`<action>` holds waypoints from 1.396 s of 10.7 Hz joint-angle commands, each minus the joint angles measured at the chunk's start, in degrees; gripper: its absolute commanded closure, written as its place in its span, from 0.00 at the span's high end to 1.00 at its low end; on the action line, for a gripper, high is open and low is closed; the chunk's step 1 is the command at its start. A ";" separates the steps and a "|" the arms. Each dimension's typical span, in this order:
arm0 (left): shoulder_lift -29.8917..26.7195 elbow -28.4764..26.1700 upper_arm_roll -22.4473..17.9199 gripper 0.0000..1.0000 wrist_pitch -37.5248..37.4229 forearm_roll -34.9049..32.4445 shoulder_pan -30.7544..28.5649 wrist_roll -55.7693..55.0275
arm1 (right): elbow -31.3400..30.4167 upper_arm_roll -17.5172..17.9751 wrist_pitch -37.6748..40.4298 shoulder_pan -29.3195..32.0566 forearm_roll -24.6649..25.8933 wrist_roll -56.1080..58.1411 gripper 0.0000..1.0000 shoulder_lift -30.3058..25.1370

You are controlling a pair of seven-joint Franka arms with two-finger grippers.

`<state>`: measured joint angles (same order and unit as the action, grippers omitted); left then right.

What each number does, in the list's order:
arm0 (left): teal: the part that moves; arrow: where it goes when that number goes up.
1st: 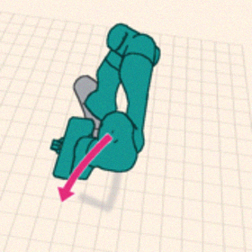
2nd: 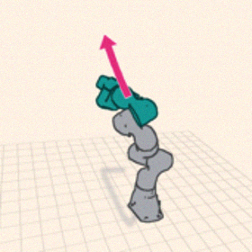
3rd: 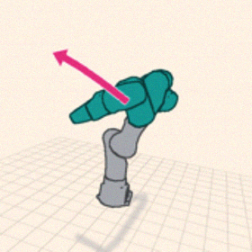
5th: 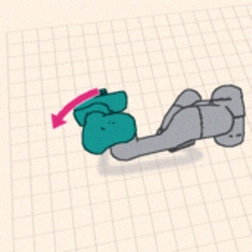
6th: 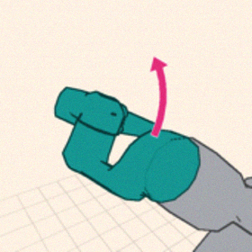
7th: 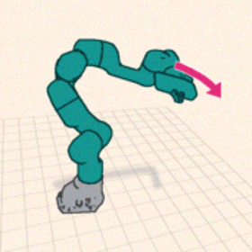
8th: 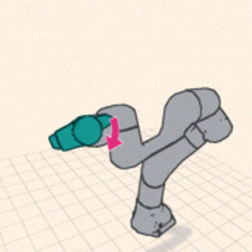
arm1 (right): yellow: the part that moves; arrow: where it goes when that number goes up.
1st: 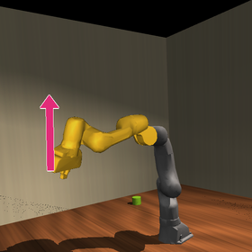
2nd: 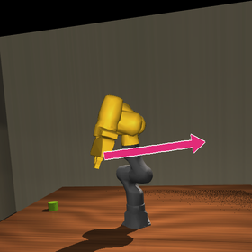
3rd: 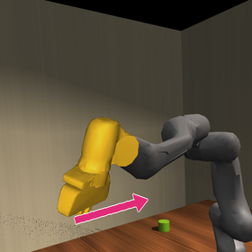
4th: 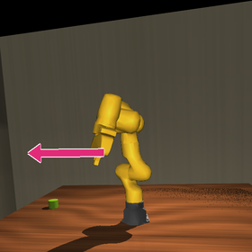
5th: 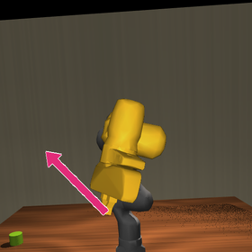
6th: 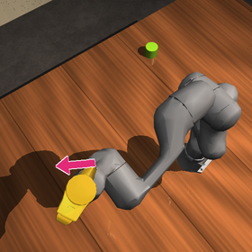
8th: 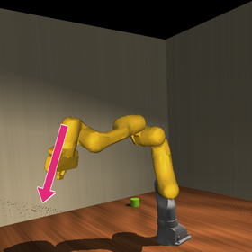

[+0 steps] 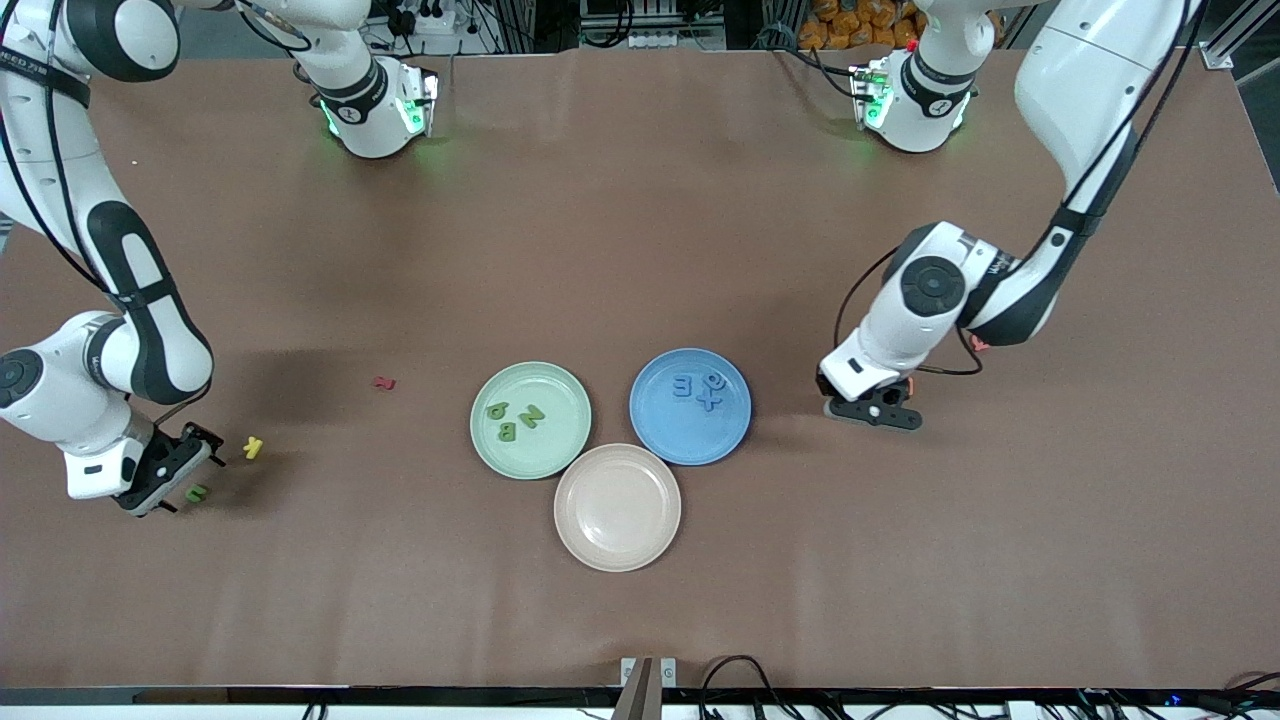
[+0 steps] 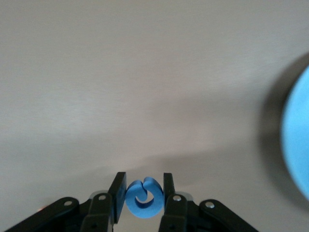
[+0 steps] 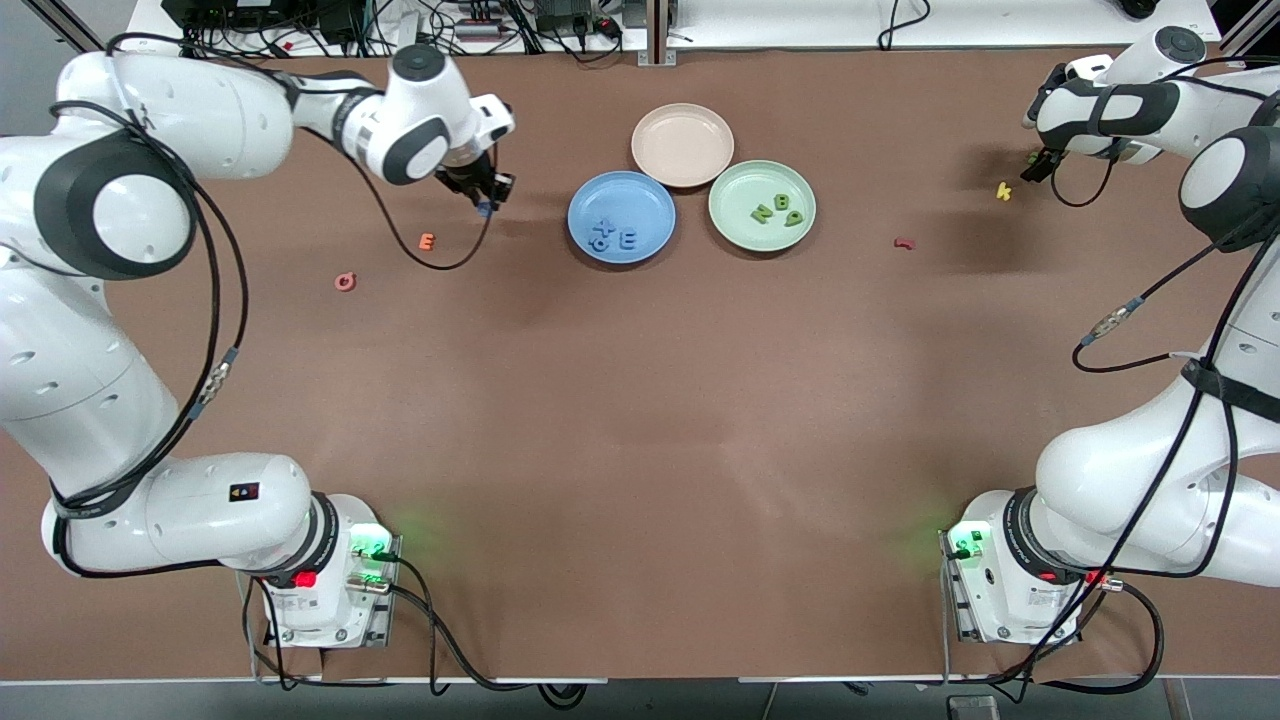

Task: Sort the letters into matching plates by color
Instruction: 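Carry the blue c into the blue plate and open the left gripper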

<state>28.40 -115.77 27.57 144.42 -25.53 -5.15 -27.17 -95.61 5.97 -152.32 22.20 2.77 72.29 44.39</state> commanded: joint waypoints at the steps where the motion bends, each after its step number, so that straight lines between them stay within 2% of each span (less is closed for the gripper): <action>1: 2.62 5.89 -0.32 0.00 -5.01 -0.14 6.28 -9.28 | 0.33 1.50 -1.40 1.62 0.39 1.28 1.00 0.61; 10: 9.30 15.30 -0.76 0.00 -6.43 -0.75 21.57 -31.52 | 0.51 1.50 -2.63 2.33 0.48 0.58 1.00 1.92; 13: 11.15 18.55 -0.93 0.00 -6.43 -0.23 23.61 -35.75 | 0.60 1.50 -4.82 2.24 0.13 0.40 1.00 2.97; 14: 11.32 19.86 -0.93 0.35 -6.43 -0.14 23.61 -37.15 | 0.60 1.50 -5.09 2.15 -1.09 0.31 1.00 3.33; 15: 11.67 20.14 -1.02 0.99 -6.43 -0.40 23.70 -37.34 | 0.60 1.50 -5.00 2.15 -1.54 0.31 1.00 3.24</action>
<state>38.73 -98.69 27.12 139.21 -25.52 17.96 -62.41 -95.63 6.18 -154.97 23.22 2.45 72.21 45.79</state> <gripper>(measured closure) 0.643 0.000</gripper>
